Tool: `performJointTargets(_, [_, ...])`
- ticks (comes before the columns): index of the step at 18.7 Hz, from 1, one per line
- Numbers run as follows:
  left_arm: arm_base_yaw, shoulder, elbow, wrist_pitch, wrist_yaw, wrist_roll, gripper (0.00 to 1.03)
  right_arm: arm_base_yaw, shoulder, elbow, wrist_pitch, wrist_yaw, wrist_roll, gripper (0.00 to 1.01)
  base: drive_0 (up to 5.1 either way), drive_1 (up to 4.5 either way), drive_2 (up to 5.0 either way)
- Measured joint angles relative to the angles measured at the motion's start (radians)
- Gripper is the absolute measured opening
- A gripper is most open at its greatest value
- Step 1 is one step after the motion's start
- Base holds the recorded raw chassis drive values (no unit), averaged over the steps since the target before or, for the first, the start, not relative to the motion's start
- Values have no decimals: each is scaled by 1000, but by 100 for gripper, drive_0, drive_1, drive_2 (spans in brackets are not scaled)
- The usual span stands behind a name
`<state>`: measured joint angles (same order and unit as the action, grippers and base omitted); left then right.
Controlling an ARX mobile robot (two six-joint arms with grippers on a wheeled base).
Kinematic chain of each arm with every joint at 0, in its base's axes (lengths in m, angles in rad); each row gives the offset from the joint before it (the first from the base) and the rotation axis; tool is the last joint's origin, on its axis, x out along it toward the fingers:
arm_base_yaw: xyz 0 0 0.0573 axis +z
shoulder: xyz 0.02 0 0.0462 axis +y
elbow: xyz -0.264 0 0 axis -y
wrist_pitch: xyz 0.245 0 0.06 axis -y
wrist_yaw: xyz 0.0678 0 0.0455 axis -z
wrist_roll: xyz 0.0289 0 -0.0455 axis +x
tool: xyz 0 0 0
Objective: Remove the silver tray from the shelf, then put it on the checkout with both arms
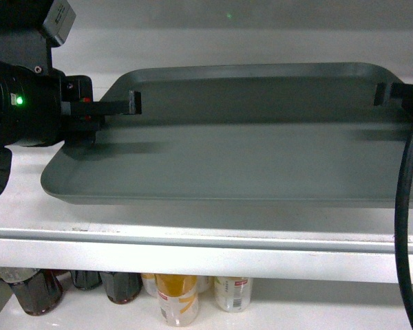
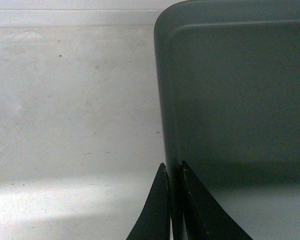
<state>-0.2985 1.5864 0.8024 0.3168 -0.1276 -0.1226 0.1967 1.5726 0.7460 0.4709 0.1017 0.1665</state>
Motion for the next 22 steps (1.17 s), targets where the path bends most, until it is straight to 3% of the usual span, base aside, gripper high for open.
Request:
performJointTargets(6, [-28, -126, 37, -114, -42, 26, 3, 19, -117, 0, -89, 30, 11, 3, 0, 0, 0])
performJointTargets(10, [-33, -129, 47, -193, -34, 19, 3, 19, -121, 14, -232, 29, 28, 3, 0, 0, 0])
performJointTargets(22, [-35, -127, 52, -208, -53, -6, 3, 19, -121, 33, -239, 37, 1, 3, 0, 0, 0])
